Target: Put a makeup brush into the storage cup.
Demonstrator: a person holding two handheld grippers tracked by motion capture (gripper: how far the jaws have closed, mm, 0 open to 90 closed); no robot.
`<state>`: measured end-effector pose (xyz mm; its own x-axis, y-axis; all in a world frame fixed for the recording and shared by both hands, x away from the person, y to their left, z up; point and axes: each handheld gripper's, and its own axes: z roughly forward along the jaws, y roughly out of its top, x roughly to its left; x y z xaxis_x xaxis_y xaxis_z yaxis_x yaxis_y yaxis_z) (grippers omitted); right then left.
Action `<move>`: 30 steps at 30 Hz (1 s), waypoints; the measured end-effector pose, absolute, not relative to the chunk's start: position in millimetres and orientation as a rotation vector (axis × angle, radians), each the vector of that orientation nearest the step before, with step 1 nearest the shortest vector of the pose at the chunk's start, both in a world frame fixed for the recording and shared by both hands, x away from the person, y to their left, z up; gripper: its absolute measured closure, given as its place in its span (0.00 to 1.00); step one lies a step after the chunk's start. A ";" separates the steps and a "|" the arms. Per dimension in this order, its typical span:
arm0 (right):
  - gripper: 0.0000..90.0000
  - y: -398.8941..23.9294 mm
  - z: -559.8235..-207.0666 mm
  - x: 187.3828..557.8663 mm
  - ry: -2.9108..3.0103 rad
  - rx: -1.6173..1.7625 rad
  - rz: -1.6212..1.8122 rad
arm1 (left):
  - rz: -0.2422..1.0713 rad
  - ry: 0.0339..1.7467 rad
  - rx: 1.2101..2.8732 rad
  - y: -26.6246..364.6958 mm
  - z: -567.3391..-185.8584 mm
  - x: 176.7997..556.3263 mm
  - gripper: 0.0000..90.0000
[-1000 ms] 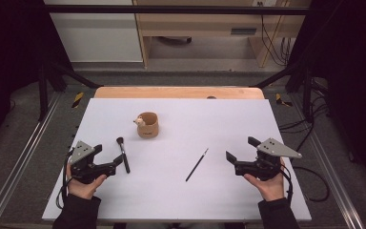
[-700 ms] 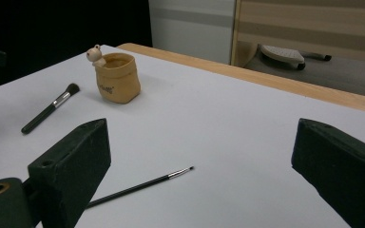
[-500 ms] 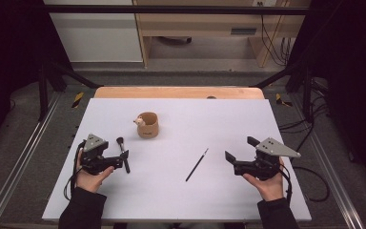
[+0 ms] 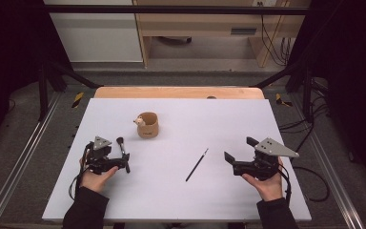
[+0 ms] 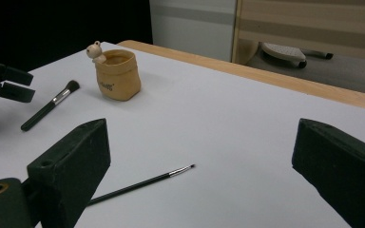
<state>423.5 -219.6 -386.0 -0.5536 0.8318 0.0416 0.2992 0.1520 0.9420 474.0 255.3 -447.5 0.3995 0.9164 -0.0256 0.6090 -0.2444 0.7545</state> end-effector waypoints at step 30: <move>0.07 -223.9 -391.9 423.9 1.942 1.092 1.399 | 0.492 1.362 2.018 247.9 -465.7 478.6 0.53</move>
<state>423.9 -223.9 -391.9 -0.5498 0.8337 0.0524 0.3137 0.1479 0.9379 478.6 247.9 -465.7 0.3911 0.9191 -0.0472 0.6771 -0.2526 0.6912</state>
